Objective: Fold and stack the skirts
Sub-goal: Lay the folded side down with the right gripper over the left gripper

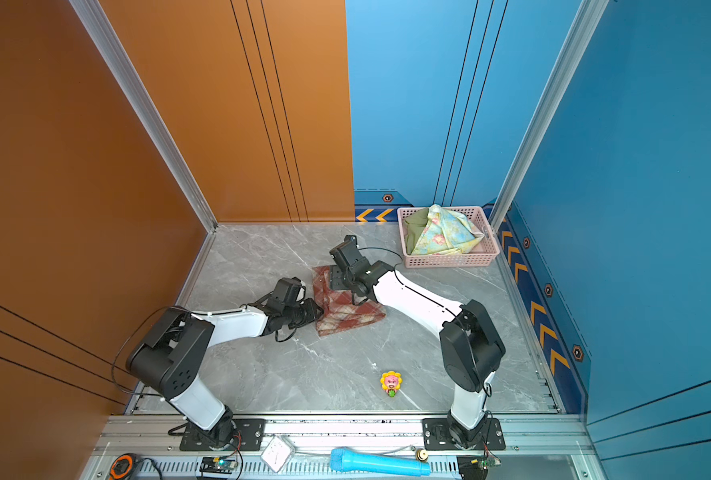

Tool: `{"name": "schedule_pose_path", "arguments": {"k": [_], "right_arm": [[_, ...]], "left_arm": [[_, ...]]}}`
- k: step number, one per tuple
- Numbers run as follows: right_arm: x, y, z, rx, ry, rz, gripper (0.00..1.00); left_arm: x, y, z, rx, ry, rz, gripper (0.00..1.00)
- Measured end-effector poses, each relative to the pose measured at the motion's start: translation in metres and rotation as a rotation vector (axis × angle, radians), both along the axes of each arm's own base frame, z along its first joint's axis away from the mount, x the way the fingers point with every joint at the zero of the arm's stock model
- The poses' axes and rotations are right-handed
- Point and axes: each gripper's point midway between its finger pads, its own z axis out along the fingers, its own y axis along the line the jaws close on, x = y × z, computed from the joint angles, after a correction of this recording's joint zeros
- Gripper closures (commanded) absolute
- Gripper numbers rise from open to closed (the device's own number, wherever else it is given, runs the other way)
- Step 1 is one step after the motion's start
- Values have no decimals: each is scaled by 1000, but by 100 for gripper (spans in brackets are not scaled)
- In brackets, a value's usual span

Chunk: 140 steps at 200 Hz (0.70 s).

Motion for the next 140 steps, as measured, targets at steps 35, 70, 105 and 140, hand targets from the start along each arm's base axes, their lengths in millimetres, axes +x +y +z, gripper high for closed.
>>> {"name": "schedule_pose_path", "arguments": {"k": [35,70,105,140], "right_arm": [[-6,23,-32,-109,34,47,29],[-8,48,-51,-193,33,82,29],[-2,54,-72,-275,35,80,29],[3,49,-93,-346,52,62,29]], "left_arm": [[-13,10,1,-38,15,20,63],[-10,23,2,-81,49,62,62],[-2,24,1,-155,75,78,64],[10,21,1,-200,80,78,71]]}}
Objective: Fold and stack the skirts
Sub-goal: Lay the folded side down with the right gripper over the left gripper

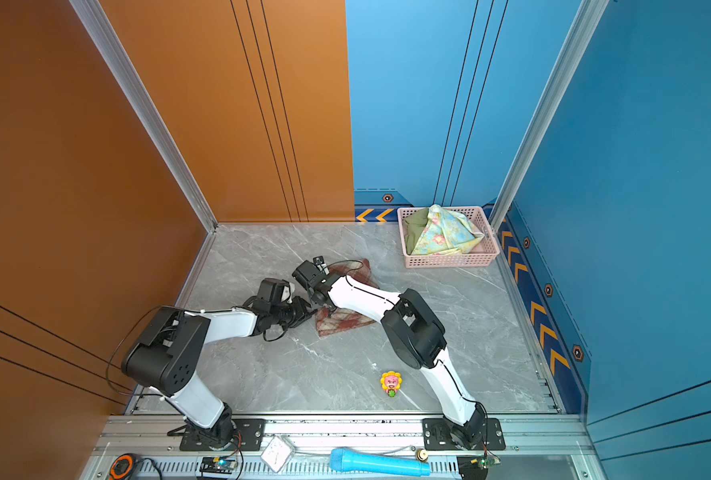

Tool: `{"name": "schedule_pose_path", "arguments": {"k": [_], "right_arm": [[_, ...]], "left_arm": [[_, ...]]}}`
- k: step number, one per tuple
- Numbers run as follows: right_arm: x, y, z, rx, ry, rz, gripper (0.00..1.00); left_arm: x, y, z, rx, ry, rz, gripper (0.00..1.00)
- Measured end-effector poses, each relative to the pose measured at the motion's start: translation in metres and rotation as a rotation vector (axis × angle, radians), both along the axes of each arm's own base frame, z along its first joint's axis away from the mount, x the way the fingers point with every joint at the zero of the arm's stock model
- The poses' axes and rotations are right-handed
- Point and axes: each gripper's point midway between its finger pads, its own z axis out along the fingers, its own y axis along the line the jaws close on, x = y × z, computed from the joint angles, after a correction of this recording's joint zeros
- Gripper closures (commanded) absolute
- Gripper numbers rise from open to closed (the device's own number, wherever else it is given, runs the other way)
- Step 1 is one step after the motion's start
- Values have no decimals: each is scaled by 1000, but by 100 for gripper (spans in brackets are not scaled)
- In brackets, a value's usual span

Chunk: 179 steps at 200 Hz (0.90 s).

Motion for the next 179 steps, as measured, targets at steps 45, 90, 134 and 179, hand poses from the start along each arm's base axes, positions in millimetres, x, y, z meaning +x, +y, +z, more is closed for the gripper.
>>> {"name": "schedule_pose_path", "arguments": {"k": [45,90,134,179], "right_arm": [[0,-1,-20,-58,12,-5,40],[-1,-3,-24,-72,16,-12,72],[2,-1,-19,-80,0,2,99],[4,-3,-12,-76,-12,-3,100]], "left_arm": [[5,0,-4,-29,16,5,81],[6,-1,-8,-34,21,7,90],[8,-1,-10,-36,17,6,96],[10,-2,-10,-39,5,5,100]]}}
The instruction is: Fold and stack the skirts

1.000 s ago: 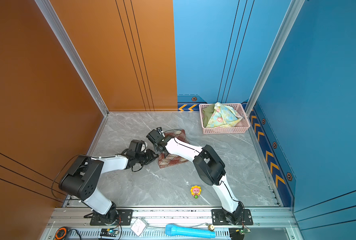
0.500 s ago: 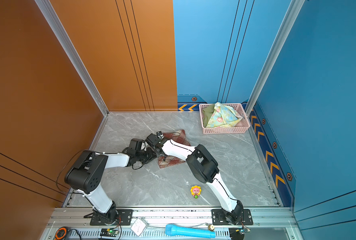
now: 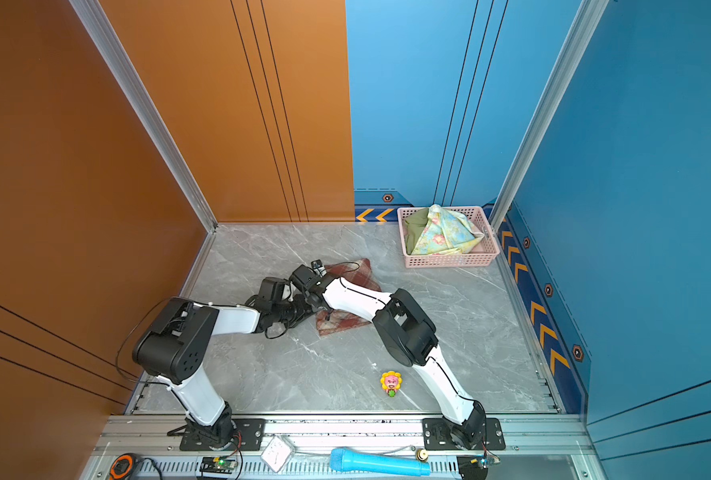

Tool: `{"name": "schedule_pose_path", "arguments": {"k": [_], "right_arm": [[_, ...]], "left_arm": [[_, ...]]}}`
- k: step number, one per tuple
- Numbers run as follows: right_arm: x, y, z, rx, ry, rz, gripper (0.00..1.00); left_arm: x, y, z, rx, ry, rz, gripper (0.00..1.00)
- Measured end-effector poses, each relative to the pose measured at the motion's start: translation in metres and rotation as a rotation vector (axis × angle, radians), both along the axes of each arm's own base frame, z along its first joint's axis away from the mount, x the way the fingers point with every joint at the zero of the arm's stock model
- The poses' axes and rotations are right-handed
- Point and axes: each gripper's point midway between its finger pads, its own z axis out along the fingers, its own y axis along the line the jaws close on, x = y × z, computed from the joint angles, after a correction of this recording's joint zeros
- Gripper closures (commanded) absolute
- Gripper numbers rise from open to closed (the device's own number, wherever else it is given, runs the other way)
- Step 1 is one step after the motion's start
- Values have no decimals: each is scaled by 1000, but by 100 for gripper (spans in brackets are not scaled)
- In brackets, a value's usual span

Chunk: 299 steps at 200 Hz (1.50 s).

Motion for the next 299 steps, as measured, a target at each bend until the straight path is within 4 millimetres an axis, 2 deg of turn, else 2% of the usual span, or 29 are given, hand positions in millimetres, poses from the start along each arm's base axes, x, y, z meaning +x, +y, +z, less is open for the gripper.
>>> {"name": "schedule_pose_path", "arguments": {"k": [23,67,100,147,160,188,207,224,244,267,299], "right_arm": [[0,-2,15,21,-12,-2,100],[-4,-6,58,131,-28,-5,100],[-11,-1,69,231,-5,-14,100],[-17,16,65,346,46,-50,100],[-18,22,56,362,62,-64,100],[-22,31,22,373,125,-97,100],[-23,34,10,383,148,-116,81],[-22,35,10,413,152,-133,55],[-23,26,12,435,151,-144,41],[-23,10,28,465,130,-156,36],[-11,-20,78,566,37,-187,34]], "left_arm": [[1,0,0,-1,-4,-1,100],[1,-3,0,-2,-8,-6,100],[3,-4,-1,-7,-20,-8,100],[6,-6,0,-11,-34,-10,100],[6,-6,0,-11,-34,-10,100],[6,-6,0,-11,-34,-10,100],[5,-6,0,-12,-36,-10,100],[5,-6,0,-12,-39,-10,100],[2,-3,0,-13,-38,-4,100],[-3,-1,1,-11,-32,0,99],[-13,7,2,10,-2,15,86]]}}
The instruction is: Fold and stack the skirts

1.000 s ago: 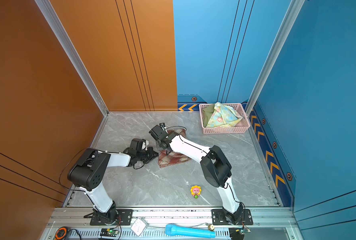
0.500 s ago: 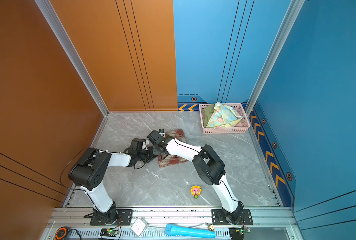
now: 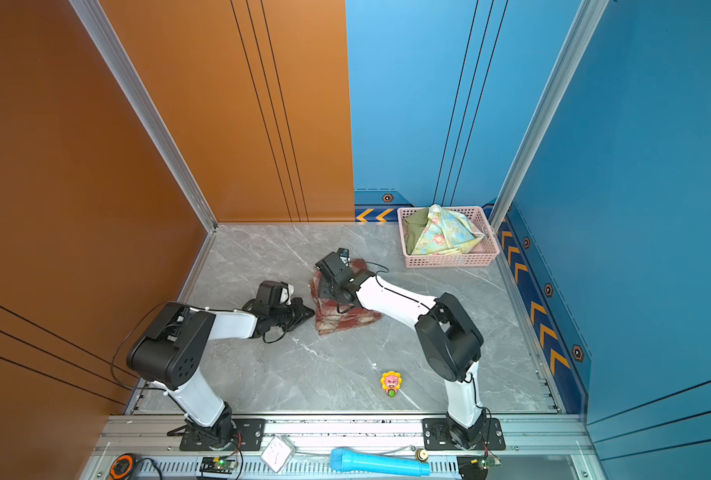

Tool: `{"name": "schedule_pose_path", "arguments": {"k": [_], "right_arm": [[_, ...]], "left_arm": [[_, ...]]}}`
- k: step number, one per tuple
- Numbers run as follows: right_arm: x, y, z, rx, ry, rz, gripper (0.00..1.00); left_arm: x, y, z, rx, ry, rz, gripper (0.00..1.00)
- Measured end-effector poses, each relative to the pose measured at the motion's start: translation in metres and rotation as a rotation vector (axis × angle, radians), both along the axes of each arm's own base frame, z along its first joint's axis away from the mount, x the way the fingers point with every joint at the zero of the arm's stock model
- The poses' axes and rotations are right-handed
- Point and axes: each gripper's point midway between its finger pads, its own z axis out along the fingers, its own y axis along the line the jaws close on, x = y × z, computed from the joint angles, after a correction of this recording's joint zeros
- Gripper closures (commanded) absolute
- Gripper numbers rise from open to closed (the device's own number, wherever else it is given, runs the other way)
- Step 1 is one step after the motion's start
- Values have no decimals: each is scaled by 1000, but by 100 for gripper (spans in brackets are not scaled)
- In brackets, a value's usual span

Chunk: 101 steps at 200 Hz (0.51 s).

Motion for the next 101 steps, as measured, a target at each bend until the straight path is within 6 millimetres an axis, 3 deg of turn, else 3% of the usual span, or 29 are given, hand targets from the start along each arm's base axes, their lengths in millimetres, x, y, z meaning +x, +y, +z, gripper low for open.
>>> {"name": "schedule_pose_path", "arguments": {"k": [27,48,65,101], "right_arm": [[10,-30,26,50,-57,-57,34],[11,-59,22,45,-63,-107,36],[9,-81,12,27,-51,-137,42],[2,-108,-9,12,-45,-176,48]], "left_arm": [[-9,13,7,66,18,24,71],[-17,26,17,143,29,42,70],[-13,29,37,189,-9,38,71],[18,-2,99,209,-161,-49,72]]}}
